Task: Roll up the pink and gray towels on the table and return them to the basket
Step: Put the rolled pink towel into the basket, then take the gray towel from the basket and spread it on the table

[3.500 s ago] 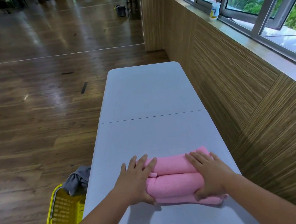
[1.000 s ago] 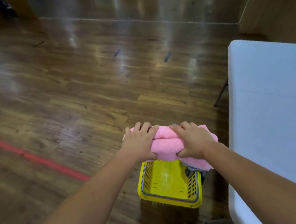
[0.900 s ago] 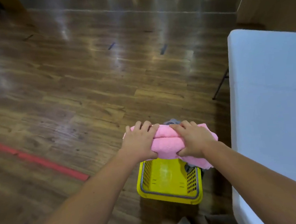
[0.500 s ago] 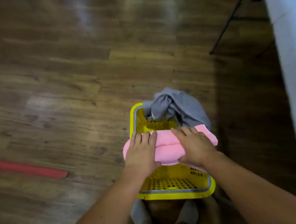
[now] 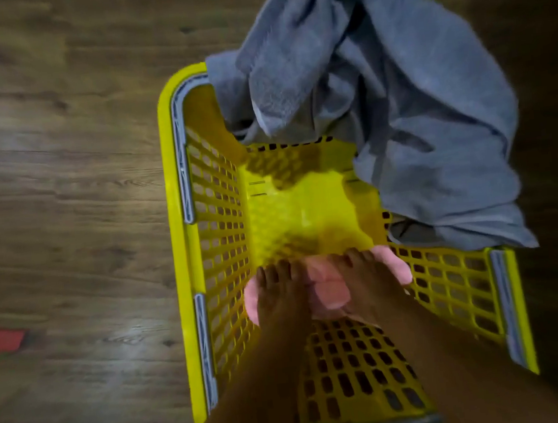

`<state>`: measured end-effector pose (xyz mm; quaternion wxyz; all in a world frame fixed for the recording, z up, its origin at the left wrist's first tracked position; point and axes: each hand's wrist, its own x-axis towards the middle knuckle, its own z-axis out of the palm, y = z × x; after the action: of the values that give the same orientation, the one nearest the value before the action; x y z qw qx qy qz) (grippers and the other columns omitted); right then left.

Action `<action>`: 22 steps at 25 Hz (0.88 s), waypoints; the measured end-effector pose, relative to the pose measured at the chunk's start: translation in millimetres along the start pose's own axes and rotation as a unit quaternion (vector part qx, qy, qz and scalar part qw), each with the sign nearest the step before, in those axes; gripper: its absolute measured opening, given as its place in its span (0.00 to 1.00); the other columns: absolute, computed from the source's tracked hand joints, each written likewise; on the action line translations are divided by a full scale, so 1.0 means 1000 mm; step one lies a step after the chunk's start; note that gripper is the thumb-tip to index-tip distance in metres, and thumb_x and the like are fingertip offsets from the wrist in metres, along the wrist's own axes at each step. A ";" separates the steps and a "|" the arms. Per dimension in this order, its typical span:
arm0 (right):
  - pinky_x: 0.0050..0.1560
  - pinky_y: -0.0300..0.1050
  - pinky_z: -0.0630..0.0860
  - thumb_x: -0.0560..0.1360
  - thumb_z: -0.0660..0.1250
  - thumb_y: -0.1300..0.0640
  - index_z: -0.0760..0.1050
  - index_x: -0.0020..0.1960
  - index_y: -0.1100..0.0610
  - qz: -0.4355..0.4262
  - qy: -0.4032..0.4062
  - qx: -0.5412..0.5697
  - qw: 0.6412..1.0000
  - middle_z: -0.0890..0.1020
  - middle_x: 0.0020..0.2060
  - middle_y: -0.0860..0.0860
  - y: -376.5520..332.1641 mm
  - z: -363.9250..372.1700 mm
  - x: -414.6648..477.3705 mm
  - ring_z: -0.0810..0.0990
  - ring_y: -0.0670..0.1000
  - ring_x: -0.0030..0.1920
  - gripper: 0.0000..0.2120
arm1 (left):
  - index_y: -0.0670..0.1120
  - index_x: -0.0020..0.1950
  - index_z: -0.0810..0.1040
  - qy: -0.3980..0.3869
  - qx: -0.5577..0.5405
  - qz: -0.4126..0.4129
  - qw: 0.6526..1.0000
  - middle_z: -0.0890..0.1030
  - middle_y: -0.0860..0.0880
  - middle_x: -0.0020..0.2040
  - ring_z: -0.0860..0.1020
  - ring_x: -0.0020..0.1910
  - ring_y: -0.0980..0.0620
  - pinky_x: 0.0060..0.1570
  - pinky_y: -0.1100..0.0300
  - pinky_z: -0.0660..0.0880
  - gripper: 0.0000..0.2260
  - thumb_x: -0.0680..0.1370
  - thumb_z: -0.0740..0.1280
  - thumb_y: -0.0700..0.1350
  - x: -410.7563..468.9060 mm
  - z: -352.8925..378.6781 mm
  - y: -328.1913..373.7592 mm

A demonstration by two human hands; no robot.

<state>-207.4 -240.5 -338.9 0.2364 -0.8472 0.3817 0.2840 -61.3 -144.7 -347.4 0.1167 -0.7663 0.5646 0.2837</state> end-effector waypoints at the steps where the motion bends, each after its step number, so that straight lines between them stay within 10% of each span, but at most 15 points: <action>1: 0.58 0.56 0.72 0.58 0.79 0.40 0.66 0.72 0.53 0.005 -0.008 -0.007 1.000 0.74 0.60 0.56 0.003 0.013 0.006 0.74 0.60 0.56 0.47 | 0.44 0.65 0.74 -0.014 -0.001 -0.004 1.000 0.78 0.42 0.58 0.75 0.56 0.38 0.65 0.40 0.67 0.35 0.61 0.78 0.52 0.005 0.017 0.002; 6: 0.55 0.58 0.75 0.49 0.80 0.46 0.67 0.68 0.54 0.036 -0.011 0.005 0.999 0.76 0.57 0.57 0.000 0.019 0.005 0.77 0.62 0.54 0.50 | 0.41 0.65 0.76 -0.036 -0.006 0.008 0.999 0.80 0.38 0.57 0.78 0.56 0.33 0.60 0.39 0.75 0.46 0.51 0.79 0.59 0.003 0.015 0.001; 9: 0.52 0.56 0.77 0.56 0.71 0.32 0.70 0.66 0.52 0.042 0.032 0.079 0.996 0.76 0.55 0.54 -0.015 -0.047 -0.026 0.78 0.60 0.52 0.44 | 0.39 0.70 0.71 -0.023 0.030 0.054 0.998 0.77 0.39 0.62 0.74 0.62 0.36 0.66 0.42 0.72 0.54 0.52 0.76 0.69 -0.005 -0.052 -0.003; 22: 0.63 0.56 0.72 0.65 0.78 0.43 0.55 0.77 0.49 0.056 0.167 0.106 0.979 0.65 0.68 0.54 0.018 -0.376 -0.064 0.64 0.60 0.69 0.49 | 0.43 0.75 0.61 0.218 0.072 0.139 0.963 0.71 0.42 0.65 0.67 0.65 0.41 0.69 0.51 0.62 0.36 0.71 0.69 0.52 0.052 -0.411 0.027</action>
<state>-143.2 -450.7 -26.9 0.2415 -0.8302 0.4905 0.1091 48.4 -400.6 -39.4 0.0051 -0.7133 0.6961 0.0813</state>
